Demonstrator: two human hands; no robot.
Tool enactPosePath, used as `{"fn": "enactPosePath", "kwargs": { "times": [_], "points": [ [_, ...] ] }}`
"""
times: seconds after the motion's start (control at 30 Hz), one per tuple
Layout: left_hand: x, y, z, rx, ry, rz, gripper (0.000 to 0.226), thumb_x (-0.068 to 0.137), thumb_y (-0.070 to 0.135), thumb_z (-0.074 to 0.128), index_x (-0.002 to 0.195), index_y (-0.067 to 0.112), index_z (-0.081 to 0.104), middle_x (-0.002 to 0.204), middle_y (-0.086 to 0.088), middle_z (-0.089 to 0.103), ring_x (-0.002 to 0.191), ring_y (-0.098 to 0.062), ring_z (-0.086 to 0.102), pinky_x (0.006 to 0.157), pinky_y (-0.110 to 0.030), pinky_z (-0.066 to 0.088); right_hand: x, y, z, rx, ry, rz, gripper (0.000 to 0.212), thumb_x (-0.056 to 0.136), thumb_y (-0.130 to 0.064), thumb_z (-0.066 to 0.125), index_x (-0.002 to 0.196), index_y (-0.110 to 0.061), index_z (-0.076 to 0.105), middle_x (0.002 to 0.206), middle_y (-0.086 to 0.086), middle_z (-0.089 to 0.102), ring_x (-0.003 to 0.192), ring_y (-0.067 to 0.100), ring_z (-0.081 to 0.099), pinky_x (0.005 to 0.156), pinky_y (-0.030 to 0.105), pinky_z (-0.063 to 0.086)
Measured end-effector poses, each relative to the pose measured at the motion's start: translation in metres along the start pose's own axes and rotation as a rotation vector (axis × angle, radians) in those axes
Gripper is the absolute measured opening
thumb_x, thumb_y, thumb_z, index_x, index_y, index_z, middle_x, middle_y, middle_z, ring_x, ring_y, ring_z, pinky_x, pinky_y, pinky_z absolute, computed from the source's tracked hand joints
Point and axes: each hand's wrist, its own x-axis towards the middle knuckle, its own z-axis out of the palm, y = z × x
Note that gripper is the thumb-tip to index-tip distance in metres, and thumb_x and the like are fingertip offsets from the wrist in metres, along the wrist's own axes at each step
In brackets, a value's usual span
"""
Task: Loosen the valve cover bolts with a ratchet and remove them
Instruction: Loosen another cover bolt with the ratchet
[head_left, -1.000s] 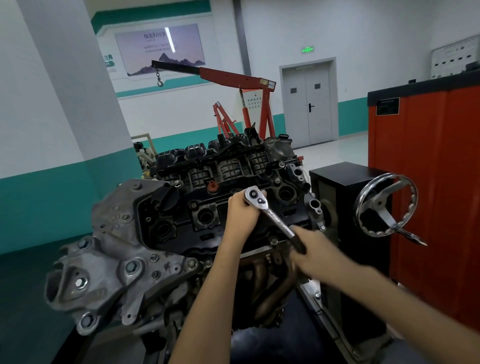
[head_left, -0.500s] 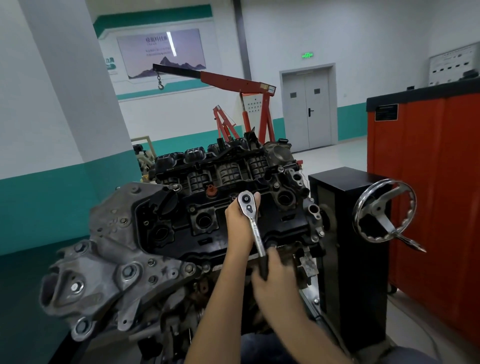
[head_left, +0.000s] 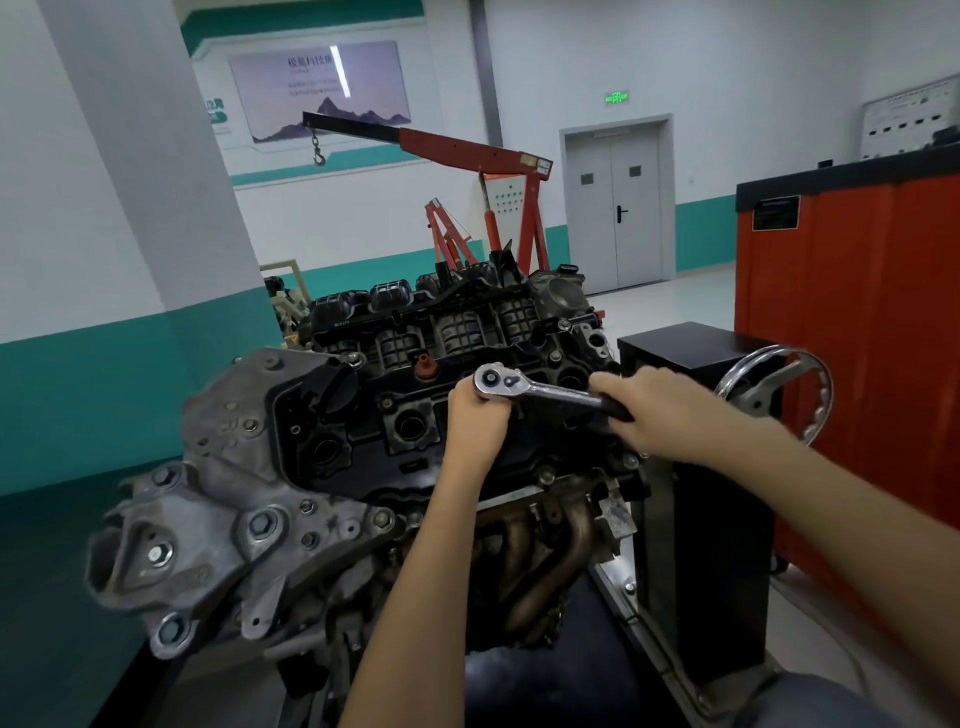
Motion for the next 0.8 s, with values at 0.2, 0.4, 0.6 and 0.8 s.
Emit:
{"fn": "enactPosePath", "kwargs": {
  "times": [0.2, 0.4, 0.6, 0.8],
  "points": [
    [-0.008, 0.002, 0.014, -0.029, 0.090, 0.008, 0.049, 0.096, 0.010, 0.060, 0.058, 0.023, 0.031, 0.056, 0.012, 0.031, 0.060, -0.008, 0.028, 0.060, -0.026, 0.027, -0.057, -0.097, 0.079, 0.821, 0.178, 0.381, 0.021, 0.084, -0.011, 0.063, 0.079, -0.021, 0.045, 0.060, 0.001, 0.051, 0.052, 0.014, 0.049, 0.053, 0.028, 0.041],
    [-0.002, 0.001, 0.006, 0.044, 0.011, -0.012, 0.048, 0.096, 0.011, 0.060, 0.061, 0.020, 0.029, 0.060, 0.002, 0.027, 0.063, -0.015, 0.025, 0.067, -0.032, 0.025, -0.045, -0.140, 0.093, 1.034, 0.176, 0.426, 0.018, 0.085, -0.005, 0.055, 0.086, -0.022, 0.048, 0.066, 0.003, 0.052, 0.049, 0.005, 0.050, 0.046, 0.012, 0.037],
    [0.004, 0.003, 0.008, 0.115, -0.060, 0.024, 0.057, 0.091, 0.002, 0.055, 0.044, 0.034, 0.053, 0.046, 0.017, 0.047, 0.050, 0.001, 0.039, 0.057, -0.020, 0.033, -0.040, -0.020, 0.027, 0.554, -0.075, 0.122, 0.021, 0.085, -0.001, 0.060, 0.089, -0.021, 0.055, 0.066, 0.002, 0.055, 0.055, 0.017, 0.054, 0.056, 0.033, 0.047],
    [0.002, 0.000, 0.006, 0.023, 0.027, 0.001, 0.051, 0.093, 0.001, 0.053, 0.052, 0.026, 0.037, 0.048, 0.013, 0.040, 0.051, -0.002, 0.033, 0.058, -0.023, 0.030, -0.016, -0.009, 0.012, 0.100, 0.036, 0.079, 0.016, 0.088, -0.021, 0.060, 0.098, -0.026, 0.047, 0.070, -0.005, 0.044, 0.062, 0.020, 0.046, 0.058, 0.028, 0.036]
  ]
}}
